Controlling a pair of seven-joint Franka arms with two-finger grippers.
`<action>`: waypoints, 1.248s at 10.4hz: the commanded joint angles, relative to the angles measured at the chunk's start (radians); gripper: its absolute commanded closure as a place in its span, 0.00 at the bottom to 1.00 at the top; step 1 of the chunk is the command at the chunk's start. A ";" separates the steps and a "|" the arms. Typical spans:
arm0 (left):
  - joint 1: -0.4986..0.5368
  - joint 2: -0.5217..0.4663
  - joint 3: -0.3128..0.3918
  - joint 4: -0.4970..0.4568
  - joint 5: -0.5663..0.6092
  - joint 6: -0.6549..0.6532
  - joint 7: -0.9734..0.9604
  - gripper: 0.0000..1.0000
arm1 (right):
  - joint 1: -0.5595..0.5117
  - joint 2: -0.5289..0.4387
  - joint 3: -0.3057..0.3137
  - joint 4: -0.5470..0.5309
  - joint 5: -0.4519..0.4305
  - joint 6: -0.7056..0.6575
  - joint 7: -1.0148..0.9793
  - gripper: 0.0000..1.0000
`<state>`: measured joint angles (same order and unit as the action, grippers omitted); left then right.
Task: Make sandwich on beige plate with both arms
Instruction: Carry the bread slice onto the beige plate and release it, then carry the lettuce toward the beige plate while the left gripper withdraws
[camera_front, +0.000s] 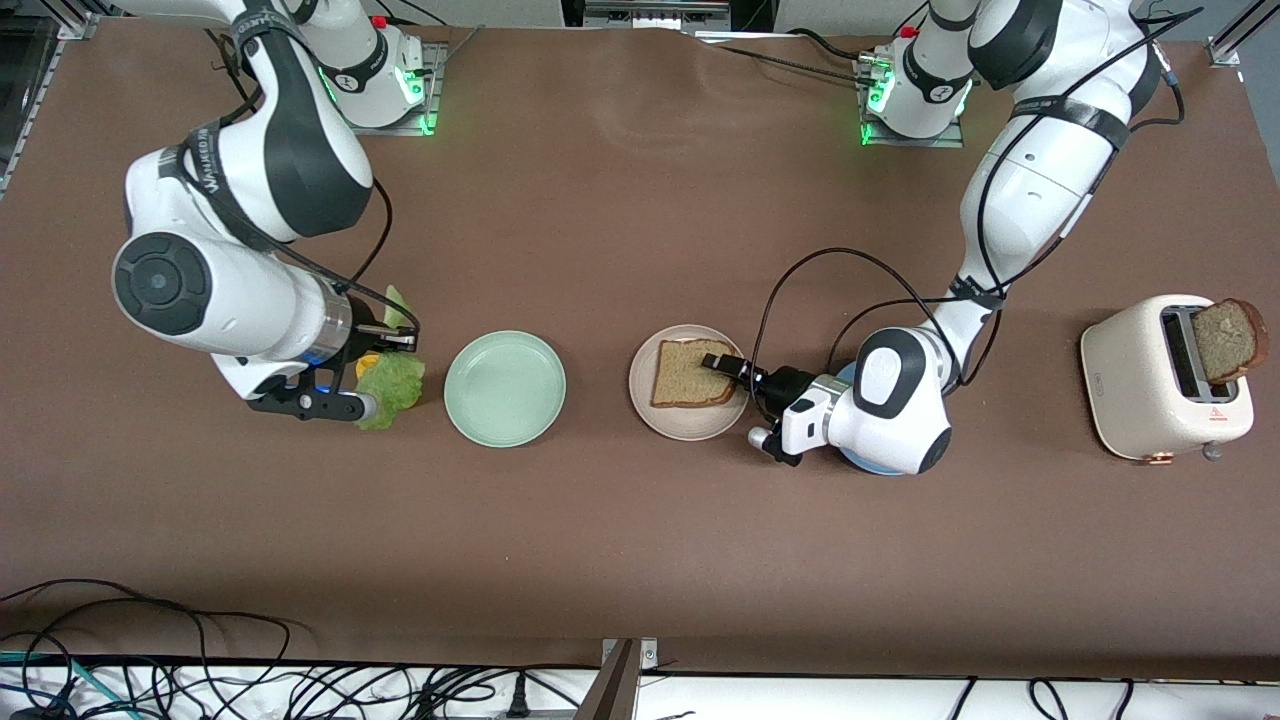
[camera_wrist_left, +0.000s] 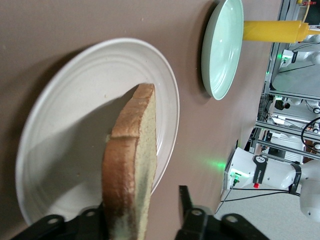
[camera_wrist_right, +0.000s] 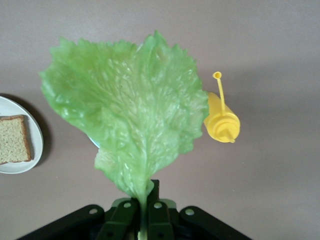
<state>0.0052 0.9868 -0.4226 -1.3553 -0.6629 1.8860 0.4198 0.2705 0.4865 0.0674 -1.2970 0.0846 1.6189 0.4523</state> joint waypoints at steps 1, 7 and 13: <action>0.002 -0.051 0.047 0.034 0.107 -0.011 0.047 0.00 | 0.039 0.012 -0.003 0.008 -0.014 0.038 0.095 1.00; 0.071 -0.186 0.053 0.050 0.326 -0.038 0.027 0.00 | 0.208 0.075 -0.003 0.008 -0.014 0.186 0.362 1.00; 0.119 -0.448 0.068 0.047 0.656 -0.198 -0.134 0.00 | 0.334 0.217 -0.008 0.019 -0.022 0.442 0.598 1.00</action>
<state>0.1137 0.6349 -0.3718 -1.2776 -0.0680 1.7444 0.3287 0.5799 0.6648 0.0676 -1.3005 0.0763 2.0136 1.0001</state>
